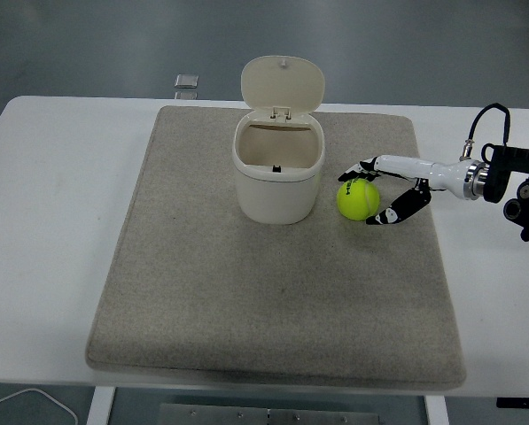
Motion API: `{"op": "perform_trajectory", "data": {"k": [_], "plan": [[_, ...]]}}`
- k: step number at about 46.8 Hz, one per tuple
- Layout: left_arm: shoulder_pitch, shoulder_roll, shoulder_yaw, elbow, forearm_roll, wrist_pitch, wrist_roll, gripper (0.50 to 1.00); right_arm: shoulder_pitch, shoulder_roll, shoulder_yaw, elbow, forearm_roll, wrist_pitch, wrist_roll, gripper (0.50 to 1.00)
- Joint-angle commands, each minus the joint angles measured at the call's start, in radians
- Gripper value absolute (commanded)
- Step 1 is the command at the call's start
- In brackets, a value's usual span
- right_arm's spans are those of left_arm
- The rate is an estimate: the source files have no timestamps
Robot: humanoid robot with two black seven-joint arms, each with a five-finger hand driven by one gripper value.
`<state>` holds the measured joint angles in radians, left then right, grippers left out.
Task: Pick up the tennis ball and place it in the box.
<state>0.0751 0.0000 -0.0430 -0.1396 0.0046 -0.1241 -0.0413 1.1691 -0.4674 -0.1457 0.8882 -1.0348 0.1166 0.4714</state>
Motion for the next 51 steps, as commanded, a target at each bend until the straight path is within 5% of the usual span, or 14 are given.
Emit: {"op": "perform_trajectory", "data": {"k": [1,20,45,51], "plan": [[0.000,0.000,0.000,0.000,0.000,-0.002,0.000,0.996,0.001,0.012,0.000,0.000,-0.001,0.000,0.000,0.860],[0.000,0.000,0.000,0.000,0.000,-0.002,0.000,0.996,0.004,0.038,0.000,-0.015,-0.002,-0.006,-0.003,0.844],[0.000,0.000,0.000,0.000,0.000,0.000,0.000,0.996,0.006,0.041,0.000,-0.017,-0.008,-0.009,-0.004,0.511],[0.000,0.000,0.000,0.000,0.000,-0.002,0.000,0.996,0.015,0.036,-0.002,-0.015,-0.010,-0.008,-0.002,0.500]]}}
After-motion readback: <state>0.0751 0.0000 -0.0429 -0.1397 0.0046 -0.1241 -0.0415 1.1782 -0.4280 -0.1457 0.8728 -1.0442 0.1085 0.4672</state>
